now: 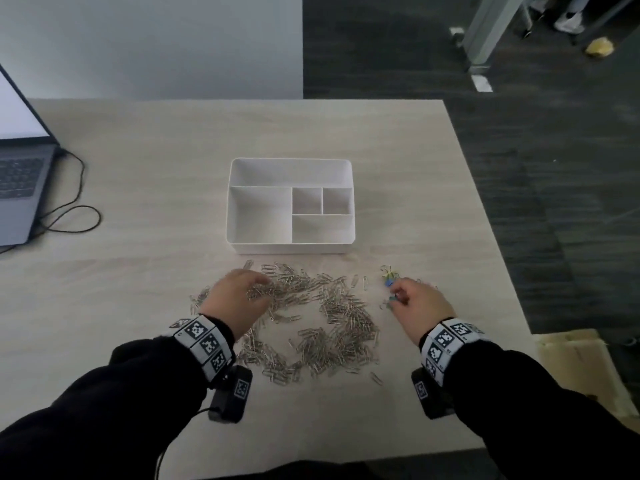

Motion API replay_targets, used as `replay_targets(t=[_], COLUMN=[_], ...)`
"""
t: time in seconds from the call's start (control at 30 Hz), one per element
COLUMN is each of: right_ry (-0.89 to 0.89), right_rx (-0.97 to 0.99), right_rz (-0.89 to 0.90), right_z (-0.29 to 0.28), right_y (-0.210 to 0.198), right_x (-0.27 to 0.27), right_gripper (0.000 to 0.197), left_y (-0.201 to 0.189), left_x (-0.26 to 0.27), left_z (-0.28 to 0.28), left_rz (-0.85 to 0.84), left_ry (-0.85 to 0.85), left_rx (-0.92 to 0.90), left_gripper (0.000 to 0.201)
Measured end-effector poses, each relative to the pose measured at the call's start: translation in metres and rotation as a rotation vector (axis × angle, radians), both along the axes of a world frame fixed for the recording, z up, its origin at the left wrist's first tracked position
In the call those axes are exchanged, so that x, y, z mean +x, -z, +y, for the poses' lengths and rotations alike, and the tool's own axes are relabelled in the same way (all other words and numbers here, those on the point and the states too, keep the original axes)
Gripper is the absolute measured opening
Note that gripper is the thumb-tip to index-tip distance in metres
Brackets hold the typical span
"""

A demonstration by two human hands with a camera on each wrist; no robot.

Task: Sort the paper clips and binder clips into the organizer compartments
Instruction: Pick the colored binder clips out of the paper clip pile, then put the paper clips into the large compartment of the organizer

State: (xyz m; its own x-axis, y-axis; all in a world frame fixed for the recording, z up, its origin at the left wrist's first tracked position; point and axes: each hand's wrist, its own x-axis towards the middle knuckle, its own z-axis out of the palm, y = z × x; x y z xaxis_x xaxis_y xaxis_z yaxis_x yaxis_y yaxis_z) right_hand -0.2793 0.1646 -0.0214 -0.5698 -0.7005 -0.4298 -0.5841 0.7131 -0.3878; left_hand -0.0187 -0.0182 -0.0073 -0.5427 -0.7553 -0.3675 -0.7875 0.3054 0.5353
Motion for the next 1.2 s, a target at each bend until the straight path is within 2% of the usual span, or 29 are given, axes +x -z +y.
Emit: replay_targets(t=[0.13, 0.23, 0.33, 0.4, 0.47, 0.6, 0.67, 0.83, 0.93, 1.13, 1.2], right_ry=[0.014, -0.177, -0.419, -0.448, -0.454, -0.512, -0.505, -0.492, -0.526, -0.491, -0.448], right_rx=[-0.031, -0.037, 0.082, 0.188, 0.248, 0.25, 0.207, 0.118, 0.091, 0.092, 0.079], right_rz=[0.078, 0.026, -0.044, -0.075, -0.078, -0.044, -0.054, -0.089, -0.086, -0.146, -0.173], right_z=[-0.008, -0.013, -0.016, -0.016, -0.016, -0.024, -0.033, -0.056, -0.064, -0.075, -0.079], right_y=[-0.005, -0.012, -0.016, -0.009, 0.001, 0.013, 0.014, 0.016, 0.015, 0.011, 0.01], right_x=[-0.008, 0.01, 0.037, 0.049, 0.058, 0.066, 0.069, 0.08, 0.086, 0.087, 0.087], right_gripper=[0.022, 0.03, 0.056, 0.082, 0.098, 0.087, 0.077, 0.047, 0.033, 0.014, 0.01], left_y=[0.01, 0.013, 0.012, 0.009, 0.007, 0.015, 0.021, 0.023, 0.025, 0.032, 0.032], left_x=[0.022, 0.037, 0.048, 0.05, 0.048, 0.044, 0.04, 0.022, 0.016, 0.021, 0.023], left_z=[-0.021, -0.025, -0.021, -0.016, -0.01, -0.002, 0.0, 0.006, 0.004, -0.011, -0.017], left_rz=[-0.242, -0.375, -0.444, -0.479, -0.477, -0.493, -0.463, -0.367, -0.324, -0.215, -0.164], left_ry=[-0.058, -0.134, -0.12, -0.057, 0.008, 0.094, 0.121, 0.178, 0.228, 0.227, 0.178], left_rx=[-0.056, -0.029, 0.014, 0.033, 0.046, 0.023, 0.019, -0.023, 0.002, 0.088, 0.133], left_gripper=[0.059, 0.082, 0.101, 0.11, 0.114, 0.122, 0.114, 0.06, 0.039, 0.017, 0.012])
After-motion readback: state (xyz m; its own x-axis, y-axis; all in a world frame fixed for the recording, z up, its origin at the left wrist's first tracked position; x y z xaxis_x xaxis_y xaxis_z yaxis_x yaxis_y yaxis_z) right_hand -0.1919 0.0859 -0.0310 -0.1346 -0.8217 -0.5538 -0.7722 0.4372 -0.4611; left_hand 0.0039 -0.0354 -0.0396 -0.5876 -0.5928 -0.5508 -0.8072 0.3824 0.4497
